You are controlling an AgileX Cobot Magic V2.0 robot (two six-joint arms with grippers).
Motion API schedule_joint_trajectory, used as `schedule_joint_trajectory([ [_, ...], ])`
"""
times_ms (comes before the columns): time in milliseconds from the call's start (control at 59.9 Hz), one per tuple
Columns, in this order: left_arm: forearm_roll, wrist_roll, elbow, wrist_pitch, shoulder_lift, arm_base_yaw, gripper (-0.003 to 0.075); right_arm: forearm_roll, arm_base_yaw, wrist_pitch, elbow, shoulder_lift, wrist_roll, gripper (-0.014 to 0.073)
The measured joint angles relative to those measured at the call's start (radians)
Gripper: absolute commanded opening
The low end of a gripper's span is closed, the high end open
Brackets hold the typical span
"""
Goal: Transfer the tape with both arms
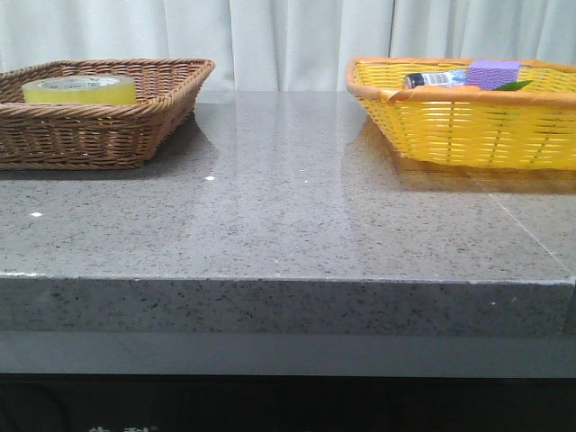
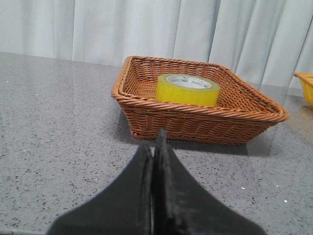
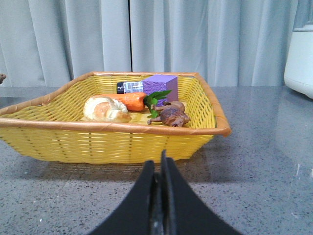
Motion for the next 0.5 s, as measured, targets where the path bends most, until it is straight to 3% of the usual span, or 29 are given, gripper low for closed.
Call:
schedule_joint_trajectory([
  [501, 0.0, 0.0, 0.0, 0.0, 0.0, 0.0, -0.002, 0.011, -0.001, 0.0, 0.0, 0.0, 0.0, -0.0069],
])
